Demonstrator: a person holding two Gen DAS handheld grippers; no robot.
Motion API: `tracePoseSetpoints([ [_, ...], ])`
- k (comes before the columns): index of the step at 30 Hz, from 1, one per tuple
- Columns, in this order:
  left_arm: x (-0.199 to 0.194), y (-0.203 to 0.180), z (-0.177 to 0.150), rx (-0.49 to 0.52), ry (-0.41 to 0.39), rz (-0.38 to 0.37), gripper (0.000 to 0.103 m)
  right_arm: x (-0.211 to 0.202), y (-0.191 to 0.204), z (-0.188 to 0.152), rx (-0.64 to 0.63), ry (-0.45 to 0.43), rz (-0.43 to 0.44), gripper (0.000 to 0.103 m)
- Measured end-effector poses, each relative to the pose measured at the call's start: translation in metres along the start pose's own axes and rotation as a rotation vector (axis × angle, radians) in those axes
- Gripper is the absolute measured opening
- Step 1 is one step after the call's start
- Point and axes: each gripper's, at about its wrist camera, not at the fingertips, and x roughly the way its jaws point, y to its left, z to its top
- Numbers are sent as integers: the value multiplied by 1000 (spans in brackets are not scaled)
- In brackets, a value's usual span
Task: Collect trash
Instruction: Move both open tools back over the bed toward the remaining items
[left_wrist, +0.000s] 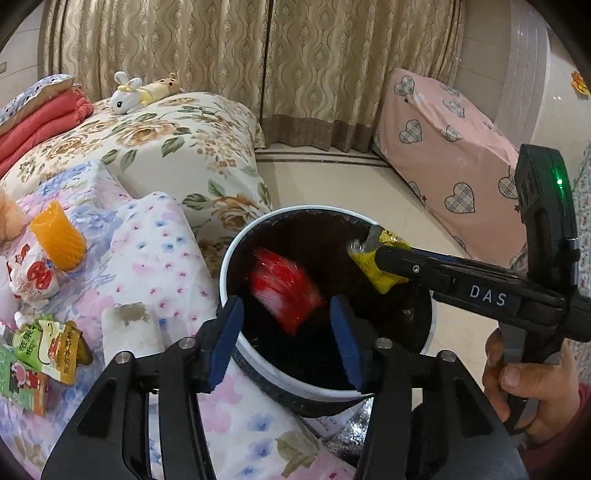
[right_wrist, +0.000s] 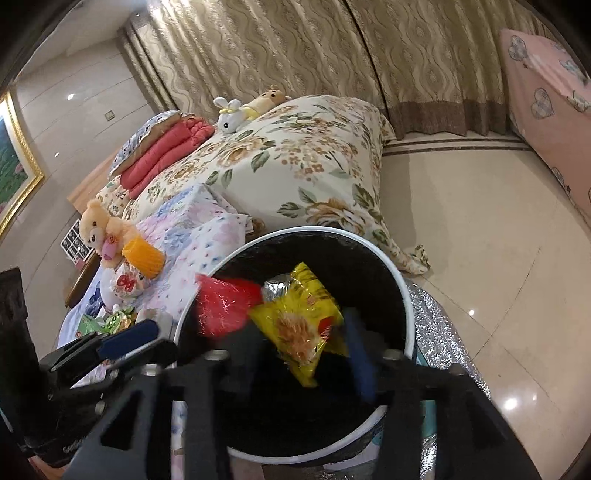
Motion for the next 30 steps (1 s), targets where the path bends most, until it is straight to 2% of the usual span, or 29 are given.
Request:
tracePoseSetpoints([
  [6,-10,12,-16,-46,-1,11,55,-4,-2,-4,28,-1,13,58],
  [8,-17,21,-27,-78,0,15,56,-3,0,-4,24,2,12,69],
  [10,-23,28,-36,-103,-3,20,57,-3,5,-7,14,-1,12,75],
  [18,-56,61,-73,-185,-28,77,61,-10,25,-11,6,-19,21,75],
  [30,-107,120,-126,-329,-58,171,65,-12,97,-47,-67,-5,110,75],
])
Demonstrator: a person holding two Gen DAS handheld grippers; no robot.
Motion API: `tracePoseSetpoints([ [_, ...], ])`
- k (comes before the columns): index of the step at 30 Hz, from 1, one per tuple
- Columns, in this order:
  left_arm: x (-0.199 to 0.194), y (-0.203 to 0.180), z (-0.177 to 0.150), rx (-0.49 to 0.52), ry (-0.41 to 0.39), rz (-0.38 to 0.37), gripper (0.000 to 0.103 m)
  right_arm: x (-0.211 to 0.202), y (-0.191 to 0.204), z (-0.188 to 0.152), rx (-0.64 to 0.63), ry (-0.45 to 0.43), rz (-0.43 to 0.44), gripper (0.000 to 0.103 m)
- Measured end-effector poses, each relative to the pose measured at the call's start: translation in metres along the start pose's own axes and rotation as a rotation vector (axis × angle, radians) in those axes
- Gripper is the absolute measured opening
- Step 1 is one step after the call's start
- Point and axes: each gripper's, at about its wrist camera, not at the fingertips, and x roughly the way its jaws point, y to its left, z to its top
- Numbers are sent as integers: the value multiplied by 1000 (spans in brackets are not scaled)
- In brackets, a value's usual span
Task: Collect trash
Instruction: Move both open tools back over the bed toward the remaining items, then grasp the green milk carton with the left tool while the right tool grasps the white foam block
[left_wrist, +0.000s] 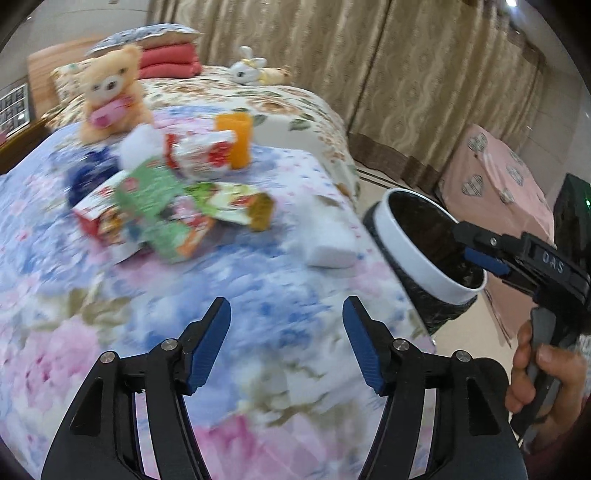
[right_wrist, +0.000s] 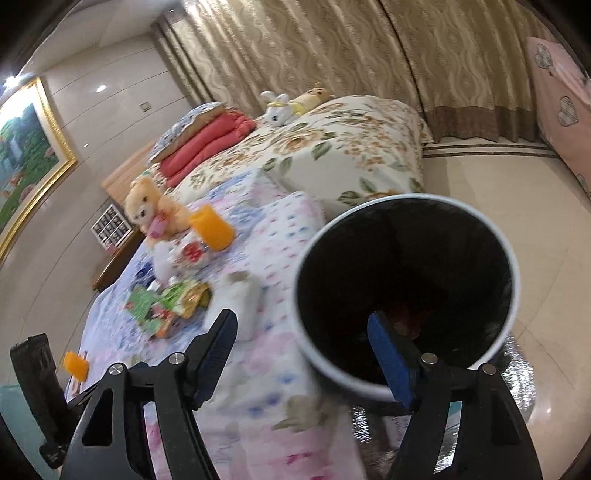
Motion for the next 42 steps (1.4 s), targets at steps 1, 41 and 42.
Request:
tracePoseSetpoints([
  [1,-2,4,-2,-5,-4,10,66,1,5,-2,-5,3,6,75],
  [41,58,92,44,-196,41,55,67,108,81,-10,-195,89,5,66],
  [42,60,93,46,-199,37,58,67,113,80,-11,-198,97,2,65],
])
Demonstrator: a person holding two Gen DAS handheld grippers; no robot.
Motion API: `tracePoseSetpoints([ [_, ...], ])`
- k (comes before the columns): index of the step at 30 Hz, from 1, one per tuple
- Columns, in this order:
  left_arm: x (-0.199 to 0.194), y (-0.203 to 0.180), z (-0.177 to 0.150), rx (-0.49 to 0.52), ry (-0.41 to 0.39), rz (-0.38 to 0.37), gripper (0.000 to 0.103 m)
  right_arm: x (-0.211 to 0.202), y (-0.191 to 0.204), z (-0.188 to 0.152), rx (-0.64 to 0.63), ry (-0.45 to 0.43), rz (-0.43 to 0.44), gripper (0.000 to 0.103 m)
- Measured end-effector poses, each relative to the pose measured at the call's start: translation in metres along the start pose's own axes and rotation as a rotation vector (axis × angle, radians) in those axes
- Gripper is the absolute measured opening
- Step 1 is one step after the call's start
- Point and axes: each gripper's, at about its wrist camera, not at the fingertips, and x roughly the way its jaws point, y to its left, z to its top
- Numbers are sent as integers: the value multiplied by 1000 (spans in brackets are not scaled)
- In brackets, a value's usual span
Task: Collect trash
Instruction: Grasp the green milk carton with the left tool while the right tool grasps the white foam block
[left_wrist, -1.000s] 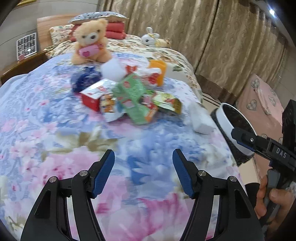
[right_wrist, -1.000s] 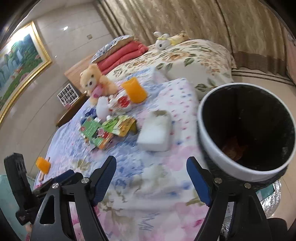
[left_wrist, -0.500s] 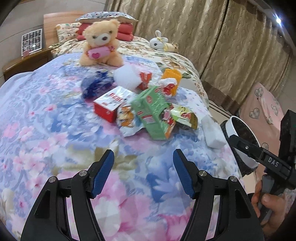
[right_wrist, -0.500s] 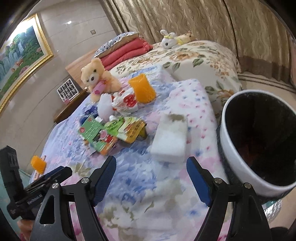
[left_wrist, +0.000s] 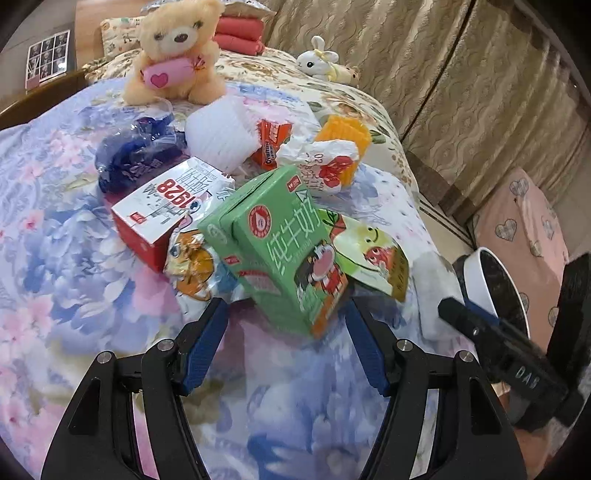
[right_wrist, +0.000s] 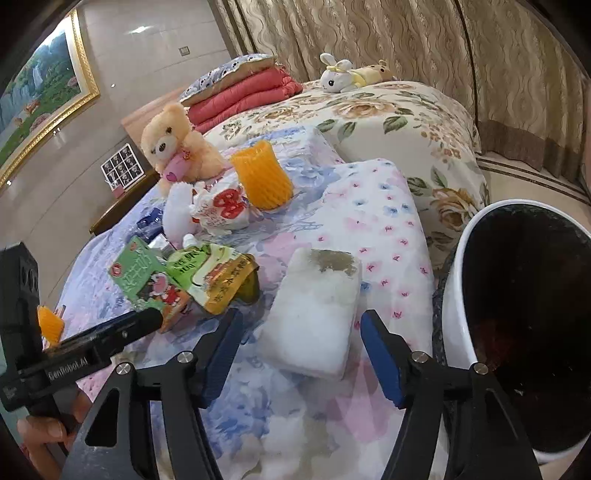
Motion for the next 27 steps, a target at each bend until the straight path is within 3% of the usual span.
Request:
tracePoseSetpoints([
  [1,2,0,1,1,-7,3,64,4,-1,0,-1,7,1,61],
  [2,3,0,2,2,-13,6,54,6,-1,-1,-1,12,1,55],
  [4,6,0,2,-1,-17,-11,43,12,-3,-2,0,26,-4,53],
  [7,-1,-4,-2,25,-44,-15,36,9,-5,-3,7,10,2,49],
  [16,-38,-7,-29,60,-64,-37,33,-18,-6,-11,38,-24,49,49],
  [27,-71,-29,-40,125,-94,-41,31,-49,-1,-21,42,-54,80,48],
])
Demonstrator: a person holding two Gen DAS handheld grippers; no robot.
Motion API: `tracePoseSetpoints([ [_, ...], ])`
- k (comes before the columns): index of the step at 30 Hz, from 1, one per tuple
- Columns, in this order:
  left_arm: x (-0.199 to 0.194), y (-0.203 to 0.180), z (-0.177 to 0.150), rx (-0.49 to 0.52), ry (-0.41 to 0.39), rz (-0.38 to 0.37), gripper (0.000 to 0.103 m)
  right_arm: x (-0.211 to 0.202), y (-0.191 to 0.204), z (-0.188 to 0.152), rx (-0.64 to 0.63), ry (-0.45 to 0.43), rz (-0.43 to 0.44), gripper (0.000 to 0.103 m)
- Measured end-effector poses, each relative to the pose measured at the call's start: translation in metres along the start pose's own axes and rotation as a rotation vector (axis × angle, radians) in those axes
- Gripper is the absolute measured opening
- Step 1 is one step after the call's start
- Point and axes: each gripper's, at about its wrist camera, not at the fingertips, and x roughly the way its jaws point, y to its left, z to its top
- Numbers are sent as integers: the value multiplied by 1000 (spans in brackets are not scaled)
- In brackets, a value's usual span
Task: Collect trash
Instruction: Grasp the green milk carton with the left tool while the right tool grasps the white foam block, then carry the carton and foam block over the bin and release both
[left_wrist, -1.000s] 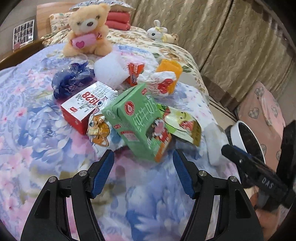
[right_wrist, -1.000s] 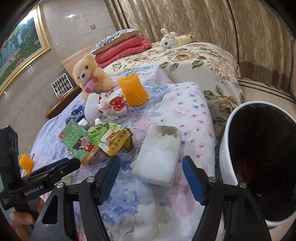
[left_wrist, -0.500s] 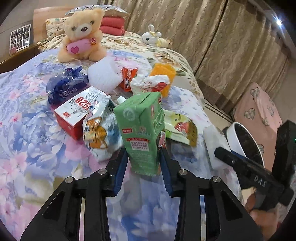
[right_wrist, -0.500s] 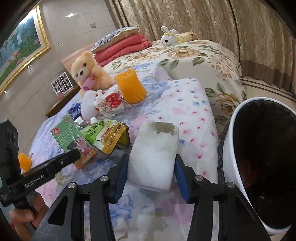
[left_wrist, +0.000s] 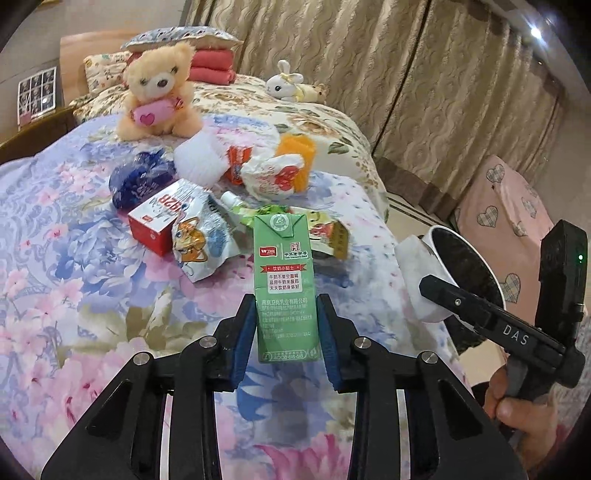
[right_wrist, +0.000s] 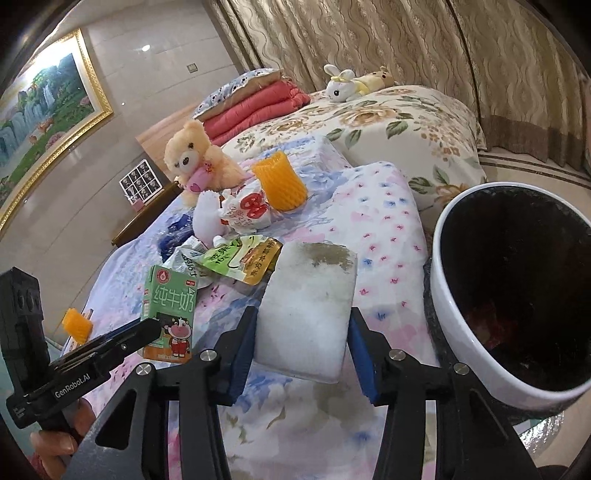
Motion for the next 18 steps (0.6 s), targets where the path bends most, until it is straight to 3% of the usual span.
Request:
tracePoseSetpoints([
  [18,-9,-63,-4,99,7,-82,31,-58,-34,-4,44,-83,-36,48],
])
